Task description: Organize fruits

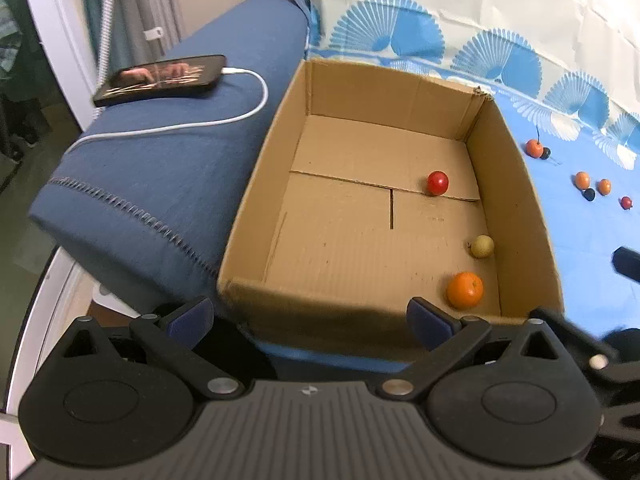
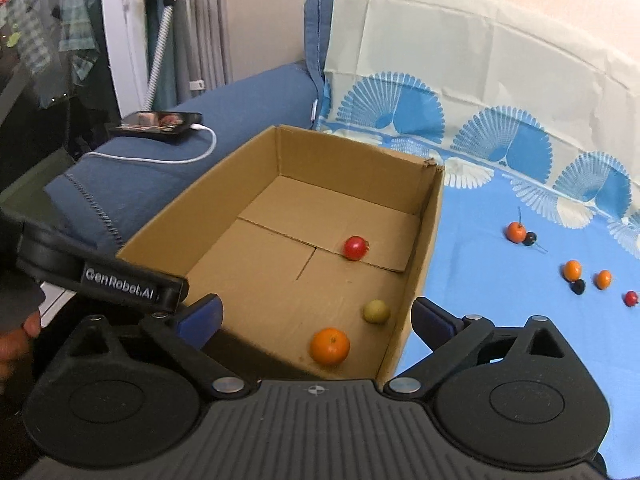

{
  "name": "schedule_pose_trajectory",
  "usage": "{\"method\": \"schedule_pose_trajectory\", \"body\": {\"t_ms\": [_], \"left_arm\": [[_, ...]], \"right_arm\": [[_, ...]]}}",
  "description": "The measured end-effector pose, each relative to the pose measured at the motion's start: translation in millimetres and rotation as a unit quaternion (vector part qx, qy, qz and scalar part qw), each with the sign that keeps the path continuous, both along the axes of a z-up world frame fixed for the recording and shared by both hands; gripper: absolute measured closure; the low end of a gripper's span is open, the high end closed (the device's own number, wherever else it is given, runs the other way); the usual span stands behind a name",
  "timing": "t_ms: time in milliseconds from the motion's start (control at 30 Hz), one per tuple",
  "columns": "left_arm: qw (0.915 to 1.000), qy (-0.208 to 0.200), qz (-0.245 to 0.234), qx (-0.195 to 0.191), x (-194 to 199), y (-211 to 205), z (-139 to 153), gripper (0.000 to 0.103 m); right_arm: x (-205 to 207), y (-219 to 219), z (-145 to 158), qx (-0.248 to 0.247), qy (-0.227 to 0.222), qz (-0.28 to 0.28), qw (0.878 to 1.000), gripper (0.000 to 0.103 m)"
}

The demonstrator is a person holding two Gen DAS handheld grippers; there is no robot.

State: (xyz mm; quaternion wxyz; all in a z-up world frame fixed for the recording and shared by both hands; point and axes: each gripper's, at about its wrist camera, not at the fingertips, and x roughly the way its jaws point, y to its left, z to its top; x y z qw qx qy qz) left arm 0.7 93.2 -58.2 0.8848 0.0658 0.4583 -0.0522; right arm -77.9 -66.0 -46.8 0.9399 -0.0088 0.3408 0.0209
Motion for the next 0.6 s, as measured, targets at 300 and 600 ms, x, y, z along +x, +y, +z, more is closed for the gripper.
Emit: {"method": "schedule_pose_trajectory", "body": {"t_ms": [300, 600], "left_arm": [[0.9988, -0.045, -0.016, 0.008, -40.4, -7.9, 25.6, 0.000], [0.9964, -0.079, -0.025, 0.017, -73.6, -11.9, 42.1, 0.000]], "right_arm": [[-52.4, 4.0, 25.6, -0.009, -0.055, -0.028, 0.998, 0.001], [-81.4, 3.5, 41.6, -0.007, -0.092, -0.033, 0.995, 0.001]]}}
